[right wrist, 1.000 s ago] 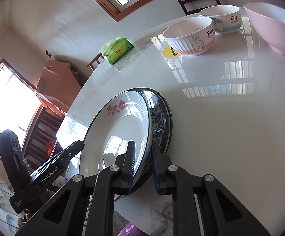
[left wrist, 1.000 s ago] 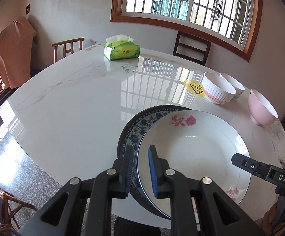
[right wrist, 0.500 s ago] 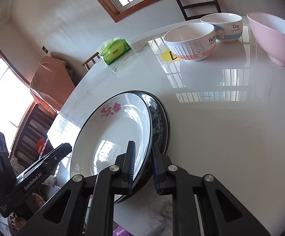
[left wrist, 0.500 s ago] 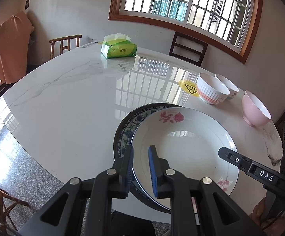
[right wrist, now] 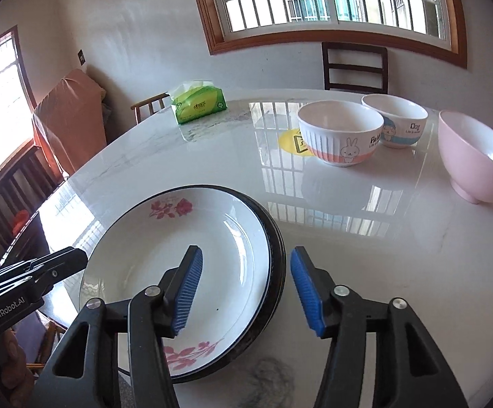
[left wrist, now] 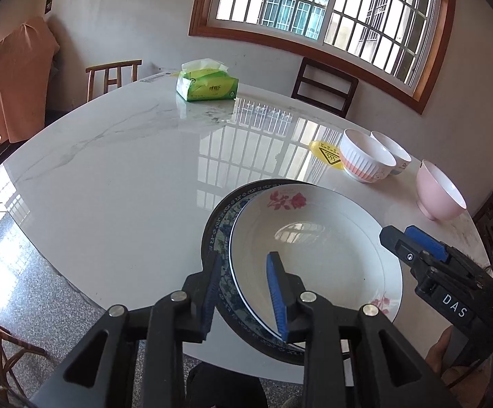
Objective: Organize plates and bowls
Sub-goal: 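Lower the white plate onto the blue plates and open the left gripper, then move the left gripper to the rim of the large pink bowl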
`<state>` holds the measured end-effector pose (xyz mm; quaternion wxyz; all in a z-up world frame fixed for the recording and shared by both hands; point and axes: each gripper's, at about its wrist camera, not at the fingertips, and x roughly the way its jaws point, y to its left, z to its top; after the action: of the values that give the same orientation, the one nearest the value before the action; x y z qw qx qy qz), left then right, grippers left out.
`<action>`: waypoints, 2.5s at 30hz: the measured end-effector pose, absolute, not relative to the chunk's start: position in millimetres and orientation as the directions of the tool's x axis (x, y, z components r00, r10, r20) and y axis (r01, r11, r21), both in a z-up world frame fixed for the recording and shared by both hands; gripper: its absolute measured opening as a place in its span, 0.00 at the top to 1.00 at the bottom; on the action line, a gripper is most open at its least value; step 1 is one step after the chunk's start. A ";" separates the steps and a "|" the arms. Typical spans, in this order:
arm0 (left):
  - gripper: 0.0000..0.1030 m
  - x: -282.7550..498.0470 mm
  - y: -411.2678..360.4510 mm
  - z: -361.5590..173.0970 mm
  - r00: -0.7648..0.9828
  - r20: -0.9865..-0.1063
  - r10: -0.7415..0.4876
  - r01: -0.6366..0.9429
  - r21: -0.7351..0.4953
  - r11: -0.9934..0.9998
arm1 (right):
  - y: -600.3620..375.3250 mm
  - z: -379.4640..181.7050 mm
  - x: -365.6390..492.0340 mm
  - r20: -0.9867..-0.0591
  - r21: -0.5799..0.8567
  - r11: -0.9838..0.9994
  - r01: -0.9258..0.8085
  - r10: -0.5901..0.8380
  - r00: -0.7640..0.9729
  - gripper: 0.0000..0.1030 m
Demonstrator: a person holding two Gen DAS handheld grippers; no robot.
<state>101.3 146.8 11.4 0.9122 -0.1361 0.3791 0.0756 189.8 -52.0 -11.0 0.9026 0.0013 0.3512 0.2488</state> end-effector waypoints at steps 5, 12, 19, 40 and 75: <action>0.66 98.7 132.6 20.0 0.726 -0.687 -0.015 -0.170 -0.201 0.965 | -88.3 3.4 189.4 -0.571 0.144 0.913 -0.382 0.391 0.722 0.45; 0.47 104.0 94.5 25.5 0.711 -0.689 -0.141 -0.039 -0.239 0.970 | -188.0 0.4 204.0 -0.556 0.037 0.988 -0.150 0.145 0.818 0.45; 0.33 121.8 46.4 32.8 0.685 -0.701 -0.199 0.014 -0.260 0.965 | -282.5 -14.8 210.9 -0.578 0.031 0.998 0.051 -0.023 0.816 0.43; 0.33 195.2 -99.8 39.8 0.793 -0.573 -0.207 0.205 -0.069 0.976 | -354.5 -22.2 199.7 -0.521 0.371 0.927 0.050 0.163 0.838 0.29; 0.33 385.8 -125.8 33.3 0.517 -0.736 -0.438 0.162 -0.418 0.894 | -404.8 25.5 342.8 -0.608 0.509 0.861 -0.009 0.367 0.704 0.22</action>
<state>385.8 -125.8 33.3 0.8578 -0.1501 0.4595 -0.1750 342.8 -404.8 25.5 0.8907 0.2416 0.3702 0.1057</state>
